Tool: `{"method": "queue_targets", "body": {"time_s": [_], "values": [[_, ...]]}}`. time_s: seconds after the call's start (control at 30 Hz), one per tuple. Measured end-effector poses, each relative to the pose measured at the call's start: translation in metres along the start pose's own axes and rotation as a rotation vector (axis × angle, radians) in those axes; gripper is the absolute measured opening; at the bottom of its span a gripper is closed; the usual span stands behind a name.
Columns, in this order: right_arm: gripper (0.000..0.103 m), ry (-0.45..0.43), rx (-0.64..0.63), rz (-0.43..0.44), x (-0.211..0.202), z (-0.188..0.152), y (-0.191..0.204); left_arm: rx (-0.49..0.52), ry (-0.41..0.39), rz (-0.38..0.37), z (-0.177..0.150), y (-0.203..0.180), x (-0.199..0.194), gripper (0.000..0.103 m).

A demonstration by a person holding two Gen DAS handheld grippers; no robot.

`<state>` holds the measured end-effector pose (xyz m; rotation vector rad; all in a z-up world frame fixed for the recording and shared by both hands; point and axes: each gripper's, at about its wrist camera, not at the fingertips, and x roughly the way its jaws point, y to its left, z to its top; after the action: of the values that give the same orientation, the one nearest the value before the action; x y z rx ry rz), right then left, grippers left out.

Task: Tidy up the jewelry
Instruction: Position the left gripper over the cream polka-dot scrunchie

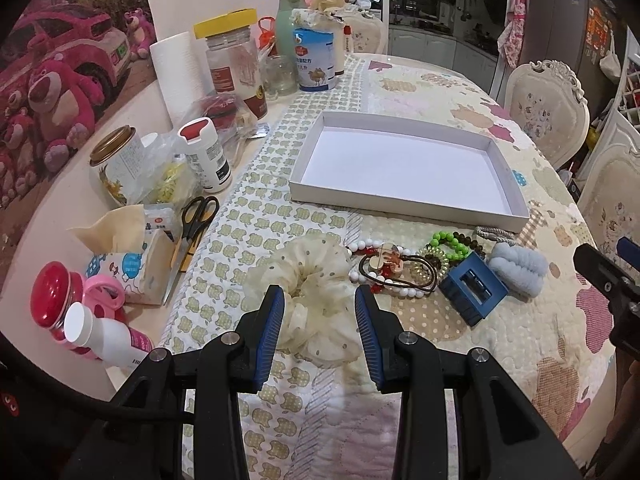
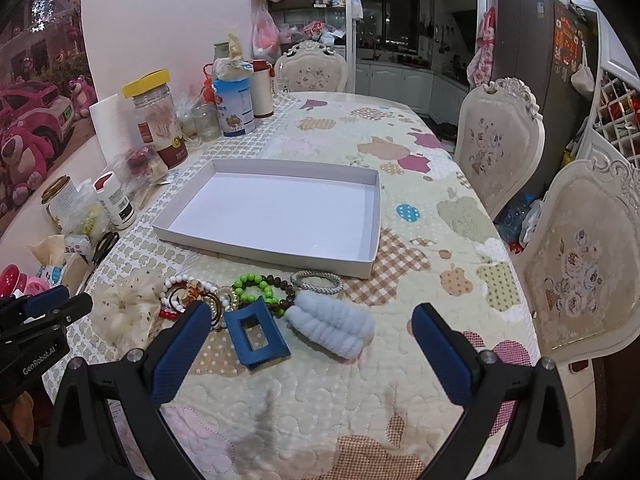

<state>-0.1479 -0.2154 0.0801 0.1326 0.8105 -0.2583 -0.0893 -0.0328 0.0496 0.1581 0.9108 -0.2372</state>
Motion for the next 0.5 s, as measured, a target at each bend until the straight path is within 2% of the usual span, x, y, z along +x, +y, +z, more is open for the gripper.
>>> {"method": "queue_targets", "body": {"time_s": [0.5], "values": [[0.102,0.023,-0.012,-0.007,0.0045,-0.0017,0.0034,-0.011,0.021,-0.001,-0.0022,0.0008,0.0028,0.027]]}}
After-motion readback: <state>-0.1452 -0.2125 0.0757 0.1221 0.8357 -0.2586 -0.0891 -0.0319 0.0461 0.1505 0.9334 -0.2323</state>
